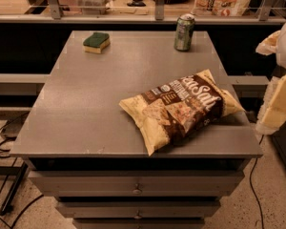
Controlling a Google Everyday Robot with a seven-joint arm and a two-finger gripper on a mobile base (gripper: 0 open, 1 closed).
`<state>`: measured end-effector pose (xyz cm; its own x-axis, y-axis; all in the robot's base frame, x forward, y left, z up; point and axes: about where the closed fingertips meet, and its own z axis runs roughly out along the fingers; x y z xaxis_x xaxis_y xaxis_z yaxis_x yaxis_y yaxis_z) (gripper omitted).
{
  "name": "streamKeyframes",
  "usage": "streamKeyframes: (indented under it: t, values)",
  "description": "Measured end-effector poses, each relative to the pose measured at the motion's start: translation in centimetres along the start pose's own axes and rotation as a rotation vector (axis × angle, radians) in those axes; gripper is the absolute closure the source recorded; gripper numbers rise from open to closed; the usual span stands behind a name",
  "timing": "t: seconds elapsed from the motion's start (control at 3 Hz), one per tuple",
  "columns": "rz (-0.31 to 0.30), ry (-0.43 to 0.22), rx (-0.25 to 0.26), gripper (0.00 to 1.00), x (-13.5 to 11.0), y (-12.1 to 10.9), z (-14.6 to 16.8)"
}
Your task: Move brown chip bag near sponge
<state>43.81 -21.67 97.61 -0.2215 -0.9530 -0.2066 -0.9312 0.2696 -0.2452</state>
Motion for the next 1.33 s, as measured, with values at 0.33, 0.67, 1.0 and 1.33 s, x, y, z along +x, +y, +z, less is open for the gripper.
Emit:
streamKeyframes:
  t: [0.33, 0.67, 1.0, 1.33]
  values:
    - [0.000, 0.000, 0.000, 0.00, 0.0, 0.0, 0.0]
    - [-0.010, -0.070, -0.006, 0.00, -0.5, -0.4, 0.6]
    - [-0.042, -0.274, -0.022, 0.00, -2.8, -1.9, 2.7]
    - [-0.050, -0.338, -0.040, 0.00, -4.1, -1.7, 2.9]
